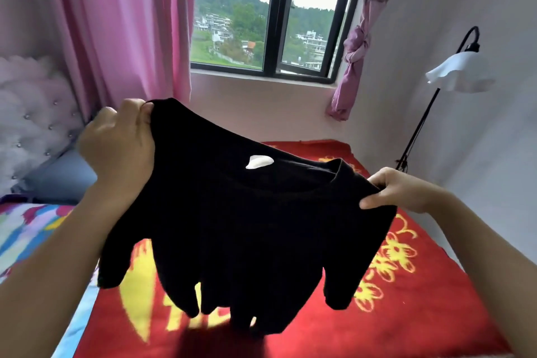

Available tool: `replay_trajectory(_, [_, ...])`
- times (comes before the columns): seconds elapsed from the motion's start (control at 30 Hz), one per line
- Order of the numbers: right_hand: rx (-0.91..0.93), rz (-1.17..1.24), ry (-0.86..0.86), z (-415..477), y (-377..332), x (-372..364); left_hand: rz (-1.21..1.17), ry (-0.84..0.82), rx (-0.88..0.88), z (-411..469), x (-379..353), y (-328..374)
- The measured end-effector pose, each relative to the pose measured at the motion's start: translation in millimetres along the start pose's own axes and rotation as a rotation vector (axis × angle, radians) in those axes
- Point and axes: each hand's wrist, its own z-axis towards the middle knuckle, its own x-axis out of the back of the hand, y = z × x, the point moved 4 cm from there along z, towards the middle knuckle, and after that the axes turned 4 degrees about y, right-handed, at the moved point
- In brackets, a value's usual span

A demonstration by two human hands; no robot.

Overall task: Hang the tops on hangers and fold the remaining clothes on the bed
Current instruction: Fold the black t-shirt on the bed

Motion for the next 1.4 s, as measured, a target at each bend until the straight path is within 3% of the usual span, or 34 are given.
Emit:
replay_trajectory(0.13, [-0.026, 0.21, -0.002, -52, 32, -13, -0.013, -0.063, 0.018, -16, 46, 30])
replay_trajectory(0.27, [-0.039, 0.367, 0.114, -96, 42, -16, -0.053, -0.061, -0.236, -20, 88, 51])
replay_trajectory(0.33, [-0.011, 0.409, 0.267, -108, 37, -10, -0.076, -0.083, -0.362, -19, 98, 50])
replay_trajectory(0.4, [0.066, 0.223, 0.561, -115, 36, -1, -0.14, -0.161, -0.425, -21, 103, 49])
replay_trajectory(0.43, [0.082, 0.019, 0.722, -117, 37, 2, -0.204, -0.211, -0.431, -24, 104, 48])
replay_trajectory(0.5, [0.048, -0.299, 0.861, -118, 36, -2, -0.326, -0.345, -0.353, -37, 103, 44])
replay_trajectory(0.6, [-0.063, -0.443, 0.791, -106, 55, -17, -0.408, -0.528, -0.094, -64, 87, 23])
replay_trajectory(0.73, [-0.169, -0.391, 0.65, -79, 86, -36, -0.361, -0.673, 0.021, -96, 58, 1])
replay_trajectory(0.97, [-0.294, -0.227, 0.325, -11, 136, -64, -0.255, -0.765, 0.076, -138, -9, -41])
replay_trajectory(1.13, [-0.384, 0.022, 0.04, 64, 156, -66, -0.223, -0.799, 0.083, -145, -89, -69])
replay_trajectory(1.23, [-0.427, 0.211, 0.119, 121, 160, -53, -0.198, -0.823, 0.116, -140, -154, -82])
replay_trajectory(1.4, [-0.497, 0.302, 0.536, 262, 179, -34, -0.11, -0.803, 0.157, -119, -308, -102])
